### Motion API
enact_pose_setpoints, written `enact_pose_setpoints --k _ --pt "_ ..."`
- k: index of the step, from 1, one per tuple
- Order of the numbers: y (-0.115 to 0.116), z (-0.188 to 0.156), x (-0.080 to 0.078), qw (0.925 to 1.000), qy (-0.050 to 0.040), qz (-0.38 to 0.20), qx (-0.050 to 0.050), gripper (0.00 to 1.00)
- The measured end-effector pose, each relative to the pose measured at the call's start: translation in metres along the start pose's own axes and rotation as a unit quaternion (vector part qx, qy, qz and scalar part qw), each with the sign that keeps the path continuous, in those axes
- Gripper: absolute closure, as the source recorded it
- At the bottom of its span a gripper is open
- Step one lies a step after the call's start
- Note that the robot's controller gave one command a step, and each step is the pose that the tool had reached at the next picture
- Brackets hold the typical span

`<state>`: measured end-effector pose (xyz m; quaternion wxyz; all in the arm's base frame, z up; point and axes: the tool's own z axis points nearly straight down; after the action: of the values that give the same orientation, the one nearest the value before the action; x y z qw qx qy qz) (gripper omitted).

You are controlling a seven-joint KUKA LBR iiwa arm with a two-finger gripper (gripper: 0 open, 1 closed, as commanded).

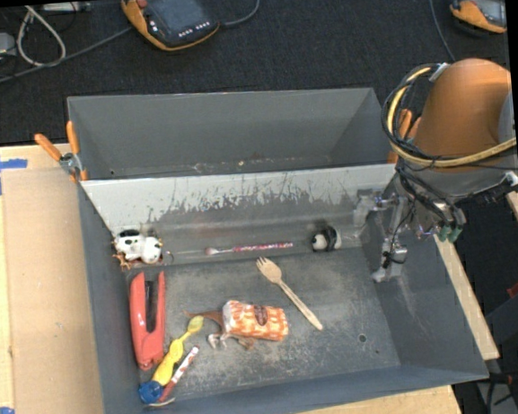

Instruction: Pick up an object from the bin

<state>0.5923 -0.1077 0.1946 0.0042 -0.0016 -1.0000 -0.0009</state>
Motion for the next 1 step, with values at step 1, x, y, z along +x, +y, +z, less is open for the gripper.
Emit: enact_pose_setpoints --k 1 --pt "0.0005 -0.0049 -0.0015 1.0 -0.0041 -0.001 0.001 0.0"
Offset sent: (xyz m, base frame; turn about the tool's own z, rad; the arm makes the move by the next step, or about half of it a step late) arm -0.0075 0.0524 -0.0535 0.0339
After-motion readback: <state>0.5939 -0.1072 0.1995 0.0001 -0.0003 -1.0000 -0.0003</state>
